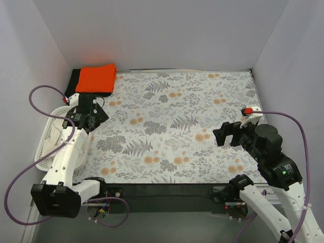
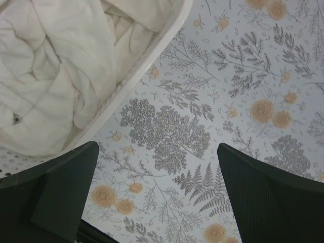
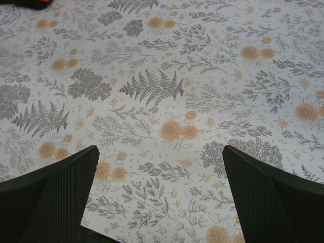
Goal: Fold and stack the t-shirts
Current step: Grab the tshirt from the pile
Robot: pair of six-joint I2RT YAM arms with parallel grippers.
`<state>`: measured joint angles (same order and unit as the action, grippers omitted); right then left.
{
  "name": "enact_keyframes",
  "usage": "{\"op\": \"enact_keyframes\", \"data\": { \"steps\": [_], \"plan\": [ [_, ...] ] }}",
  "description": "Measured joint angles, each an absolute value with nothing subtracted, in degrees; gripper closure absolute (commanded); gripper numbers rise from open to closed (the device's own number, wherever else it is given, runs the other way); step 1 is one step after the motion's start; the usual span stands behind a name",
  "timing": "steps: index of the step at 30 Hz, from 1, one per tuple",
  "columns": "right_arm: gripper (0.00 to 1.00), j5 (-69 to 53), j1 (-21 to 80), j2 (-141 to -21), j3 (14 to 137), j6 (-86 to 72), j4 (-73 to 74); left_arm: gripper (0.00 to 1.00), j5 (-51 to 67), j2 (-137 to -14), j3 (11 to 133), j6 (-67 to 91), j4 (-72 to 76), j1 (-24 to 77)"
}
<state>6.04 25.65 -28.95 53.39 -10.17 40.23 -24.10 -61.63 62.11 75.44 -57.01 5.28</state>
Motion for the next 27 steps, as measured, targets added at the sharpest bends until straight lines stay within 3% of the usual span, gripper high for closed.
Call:
{"op": "enact_keyframes", "data": {
  "steps": [13, 21, 22, 25, 26, 27],
  "plan": [
    [0.02, 7.7, 25.9, -29.0, 53.4, -8.1, 40.2, 0.02, -23.7, -80.2, 62.3, 72.9, -40.8, -17.9],
    [0.02, 9.0, 25.9, -31.6, 53.4, -7.2, 40.2, 0.05, -22.3, -88.8, 58.0, 73.5, -34.4, -23.5],
    [0.02, 9.0, 25.9, -32.0, 53.4, -7.1, 40.2, 0.08, -22.0, -89.8, 57.4, 73.6, -33.8, -23.5],
    [0.02, 8.9, 25.9, -33.1, 53.4, -6.8, 40.2, 0.34, -21.1, -92.2, 55.3, 74.1, -32.2, -23.4],
    [0.02, 8.8, 25.9, -33.3, 53.4, -6.8, 40.2, 0.52, -20.8, -92.5, 54.6, 74.3, -31.7, -23.4],
    [0.02, 8.8, 25.9, -33.4, 53.4, -6.7, 40.2, 0.64, -20.7, -92.5, 54.0, 74.8, -31.1, -23.4]
  ]
}}
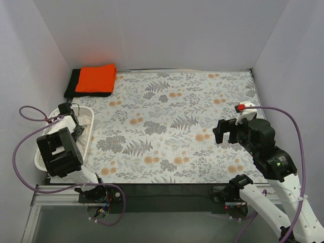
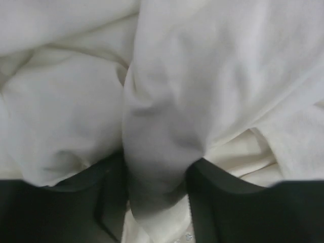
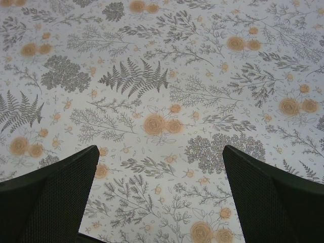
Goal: Fold and stack the t-shirts
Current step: Grab the tshirt from the pile
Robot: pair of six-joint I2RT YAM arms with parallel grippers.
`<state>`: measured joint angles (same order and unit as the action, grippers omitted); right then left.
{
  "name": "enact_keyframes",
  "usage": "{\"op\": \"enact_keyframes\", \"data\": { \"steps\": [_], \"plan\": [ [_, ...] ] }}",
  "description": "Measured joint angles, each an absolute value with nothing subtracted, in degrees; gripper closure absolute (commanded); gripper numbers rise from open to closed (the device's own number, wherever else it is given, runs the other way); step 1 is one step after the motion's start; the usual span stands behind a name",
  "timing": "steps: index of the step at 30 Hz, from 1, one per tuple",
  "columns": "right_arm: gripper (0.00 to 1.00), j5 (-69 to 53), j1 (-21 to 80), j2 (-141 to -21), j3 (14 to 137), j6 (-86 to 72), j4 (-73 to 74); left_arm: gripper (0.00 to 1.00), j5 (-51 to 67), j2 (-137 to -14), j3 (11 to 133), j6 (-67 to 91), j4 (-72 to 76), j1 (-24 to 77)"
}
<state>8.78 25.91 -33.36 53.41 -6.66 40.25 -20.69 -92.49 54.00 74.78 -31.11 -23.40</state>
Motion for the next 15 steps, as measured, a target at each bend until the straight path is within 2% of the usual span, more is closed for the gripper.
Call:
{"op": "enact_keyframes", "data": {
  "steps": [2, 4, 6, 10, 15],
  "plan": [
    [0.02, 8.6, 25.9, -33.4, 53.4, -6.6, 40.2, 0.86, -20.4, -91.7, 53.2, 74.7, -30.4, -23.4],
    [0.02, 8.4, 25.9, -33.3, 53.4, -6.5, 40.2, 0.96, -20.3, -90.3, 52.7, 74.5, -30.3, -23.4],
    [0.02, 8.2, 25.9, -33.3, 53.4, -6.4, 40.2, 1.00, -20.0, -88.1, 52.7, 74.2, -30.8, -23.4],
    [0.02, 7.4, 25.9, -32.6, 53.4, -6.3, 40.3, 1.00, -19.5, -81.0, 55.0, 74.0, -34.9, -23.0],
    [0.02, 5.8, 26.2, -31.9, 53.5, -7.0, 40.3, 1.00, -18.3, -71.7, 68.0, 75.4, -40.3, -19.2]
  ]
}}
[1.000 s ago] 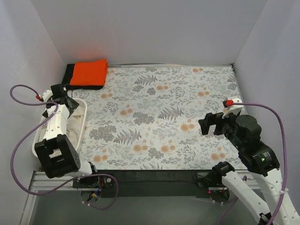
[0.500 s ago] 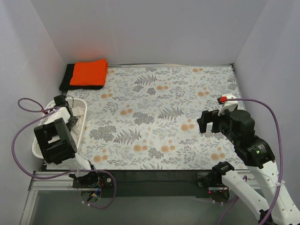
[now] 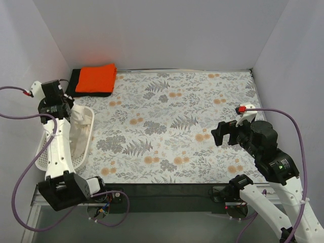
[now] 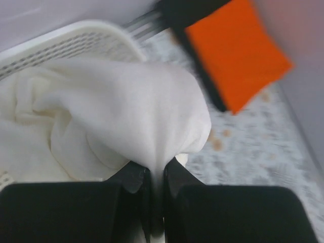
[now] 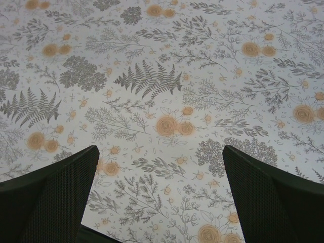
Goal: Fold and stack the t-shirts
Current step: Move the tshirt to the center of the board
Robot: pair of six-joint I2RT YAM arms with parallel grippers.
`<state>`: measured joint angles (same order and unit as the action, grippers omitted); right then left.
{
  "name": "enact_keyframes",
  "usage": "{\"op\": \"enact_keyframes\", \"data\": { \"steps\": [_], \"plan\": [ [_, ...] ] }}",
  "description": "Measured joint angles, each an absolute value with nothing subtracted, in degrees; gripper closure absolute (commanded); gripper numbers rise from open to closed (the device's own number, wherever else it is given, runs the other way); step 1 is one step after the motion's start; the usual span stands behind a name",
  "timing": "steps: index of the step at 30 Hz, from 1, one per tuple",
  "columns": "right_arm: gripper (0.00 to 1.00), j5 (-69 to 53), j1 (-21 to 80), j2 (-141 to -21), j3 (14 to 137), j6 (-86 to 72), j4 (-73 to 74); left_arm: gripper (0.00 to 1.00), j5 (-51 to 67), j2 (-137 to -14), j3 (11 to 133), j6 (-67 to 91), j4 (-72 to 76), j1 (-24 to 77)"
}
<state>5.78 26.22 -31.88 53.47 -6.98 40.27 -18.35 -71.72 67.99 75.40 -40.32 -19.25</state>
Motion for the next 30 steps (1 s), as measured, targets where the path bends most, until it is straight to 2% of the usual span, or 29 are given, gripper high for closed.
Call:
{"op": "enact_keyframes", "data": {
  "steps": [5, 12, 21, 25, 30],
  "plan": [
    [0.02, 5.4, 28.2, -31.4, 53.5, -7.6, 40.2, 1.00, -12.4, -67.1, 84.5, 77.3, -40.3, -8.3],
    [0.02, 5.5, 30.7, -31.1, 54.0, -7.9, 40.2, 1.00, 2.6, -70.7, 100.6, 82.4, -36.9, 6.8],
    [0.02, 7.5, 32.0, -30.9, 55.0, -8.5, 40.2, 1.00, 9.0, -91.9, 126.0, 84.9, -29.5, 30.5],
    [0.02, 10.8, 32.0, -30.5, 56.2, -8.6, 40.2, 1.00, 12.1, -100.5, 130.2, 85.2, -26.3, 36.7],
    [0.02, 16.0, 32.0, -30.2, 57.7, -8.6, 40.2, 1.00, 17.9, -107.9, 129.8, 86.5, -23.0, 39.6]
  ]
}}
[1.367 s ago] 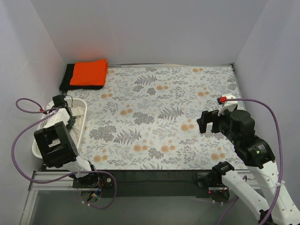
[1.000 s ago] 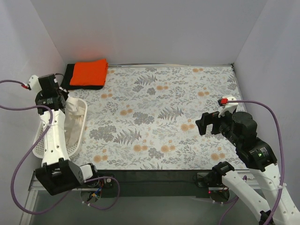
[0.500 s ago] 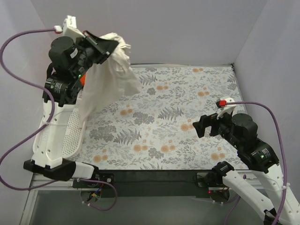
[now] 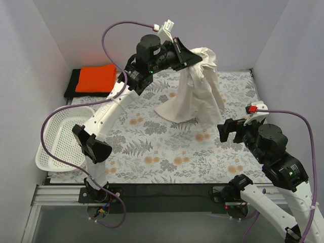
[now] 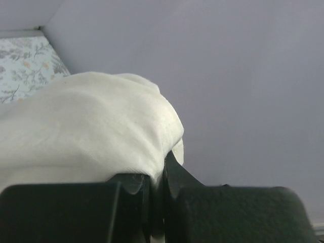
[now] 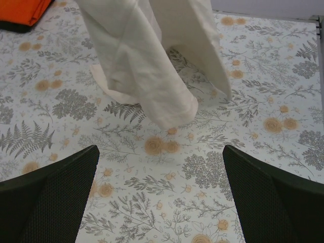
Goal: Fold and stack the t-shirts
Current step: Move the tshirt to the center of the board
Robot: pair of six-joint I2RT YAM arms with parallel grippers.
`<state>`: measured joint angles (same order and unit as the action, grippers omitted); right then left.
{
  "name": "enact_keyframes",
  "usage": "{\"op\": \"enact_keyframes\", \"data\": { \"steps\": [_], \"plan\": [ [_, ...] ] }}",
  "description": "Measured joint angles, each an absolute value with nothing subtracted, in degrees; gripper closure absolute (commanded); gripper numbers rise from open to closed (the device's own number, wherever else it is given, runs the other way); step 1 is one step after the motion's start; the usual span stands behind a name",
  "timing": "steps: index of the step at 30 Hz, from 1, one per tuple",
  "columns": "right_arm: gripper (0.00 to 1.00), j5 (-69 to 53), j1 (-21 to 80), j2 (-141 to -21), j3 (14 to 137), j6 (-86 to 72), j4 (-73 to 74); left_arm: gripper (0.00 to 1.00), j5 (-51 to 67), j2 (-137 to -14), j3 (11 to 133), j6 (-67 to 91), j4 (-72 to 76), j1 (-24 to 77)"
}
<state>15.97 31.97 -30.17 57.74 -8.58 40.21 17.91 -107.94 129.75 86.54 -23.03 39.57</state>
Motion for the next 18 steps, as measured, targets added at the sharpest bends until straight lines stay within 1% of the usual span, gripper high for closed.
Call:
{"op": "enact_keyframes", "data": {
  "steps": [2, 4, 7, 9, 10, 12, 16, 17, 18],
  "plan": [
    [0.02, 17.6, 32.0, -30.2, 58.1, -8.6, 40.2, 1.00, 18.3, -108.4, 126.1, 86.3, -21.7, 39.7],
    [0.02, 19.1, 32.0, -30.3, 58.5, -8.6, 40.4, 1.00, 16.9, -106.5, 119.1, 85.7, -20.4, 39.4],
    [0.02, 20.6, 32.0, -31.0, 58.8, -8.8, 40.6, 1.00, 14.2, -102.1, 106.6, 85.9, -18.5, 37.2],
    [0.02, 21.4, 32.0, -32.1, 58.8, -8.9, 40.6, 1.00, 12.1, -97.8, 95.9, 86.2, -17.4, 33.7],
    [0.02, 21.7, 32.0, -32.9, 58.8, -9.0, 40.6, 0.98, 10.6, -96.0, 90.9, 86.1, -17.1, 31.6],
    [0.02, 22.2, 32.0, -34.7, 58.8, -9.3, 40.7, 0.93, 7.6, -93.3, 82.4, 85.1, -16.7, 27.4],
    [0.02, 22.7, 32.0, -39.9, 58.6, -10.7, 40.7, 0.80, -0.2, -92.0, 72.0, 80.8, -18.1, 22.3],
    [0.02, 22.8, 31.9, -41.4, 58.6, -11.0, 40.7, 0.68, -2.3, -91.9, 70.1, 79.3, -18.9, 22.1],
    [0.02, 22.9, 32.0, -43.1, 58.6, -11.6, 40.6, 0.59, -4.1, -91.6, 68.5, 77.8, -19.9, 22.2]
  ]
}}
